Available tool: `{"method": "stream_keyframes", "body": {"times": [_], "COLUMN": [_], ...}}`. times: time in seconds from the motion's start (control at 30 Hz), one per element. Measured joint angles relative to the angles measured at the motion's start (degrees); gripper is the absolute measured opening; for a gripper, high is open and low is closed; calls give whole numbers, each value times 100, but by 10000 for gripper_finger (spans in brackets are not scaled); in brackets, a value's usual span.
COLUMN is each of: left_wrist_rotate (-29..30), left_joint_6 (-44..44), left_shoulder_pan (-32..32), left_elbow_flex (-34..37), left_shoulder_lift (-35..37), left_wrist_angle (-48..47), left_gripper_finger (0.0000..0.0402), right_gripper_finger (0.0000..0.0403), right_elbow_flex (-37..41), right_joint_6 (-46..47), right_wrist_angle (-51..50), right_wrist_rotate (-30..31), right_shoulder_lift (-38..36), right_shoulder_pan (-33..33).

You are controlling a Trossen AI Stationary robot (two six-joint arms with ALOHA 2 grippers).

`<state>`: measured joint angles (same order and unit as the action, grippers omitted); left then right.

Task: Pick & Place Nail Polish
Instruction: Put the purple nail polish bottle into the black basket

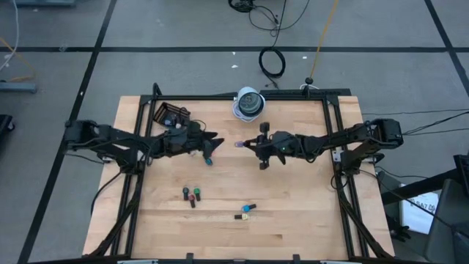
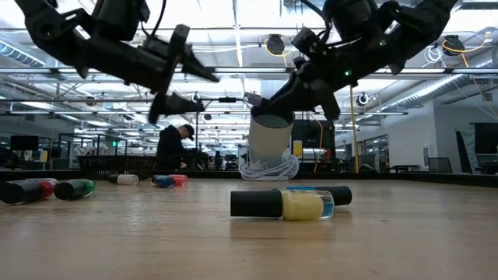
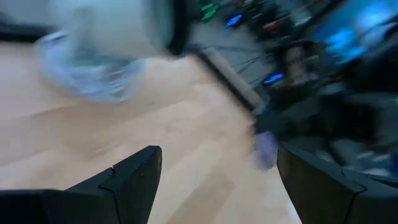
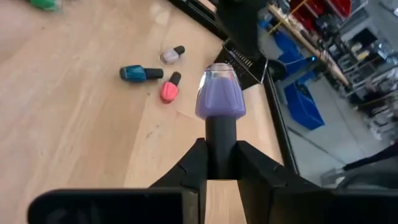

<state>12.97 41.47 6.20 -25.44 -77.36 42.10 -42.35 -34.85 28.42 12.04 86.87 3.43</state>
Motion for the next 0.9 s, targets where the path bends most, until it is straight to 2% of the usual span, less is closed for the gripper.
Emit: {"method": "stream_keyframes", "body": {"times": [0.1, 0.17, 0.27, 0.57, 0.9], "left_wrist_rotate": [-440, -700, -821, -826, -800], "left_joint_6": [-21, 73, 75, -326, -384], "left_shoulder_pan": [-1, -1, -16, -267, -340], "left_elbow_flex": [-19, -133, -403, -1191, -1457], "left_shoulder_lift": [-491, -755, -1015, -1649, -1718], "left_wrist_angle": [1010, 1238, 1181, 952, 518], "left_gripper_finger": [310, 310, 310, 310, 310], "right_gripper_finger": [49, 49, 49, 49, 49], "right_elbow_flex": [0, 0, 0, 0, 0], "right_joint_6": [-108, -183, -214, -176, -186], "right_wrist_angle": [78, 140, 210, 165, 330], "right_wrist_rotate": [5, 48, 296, 313, 601], "right_shoulder_lift": [0, 0, 0, 0, 0], "right_shoulder_pan": [-112, -163, -204, -204, -208]}}
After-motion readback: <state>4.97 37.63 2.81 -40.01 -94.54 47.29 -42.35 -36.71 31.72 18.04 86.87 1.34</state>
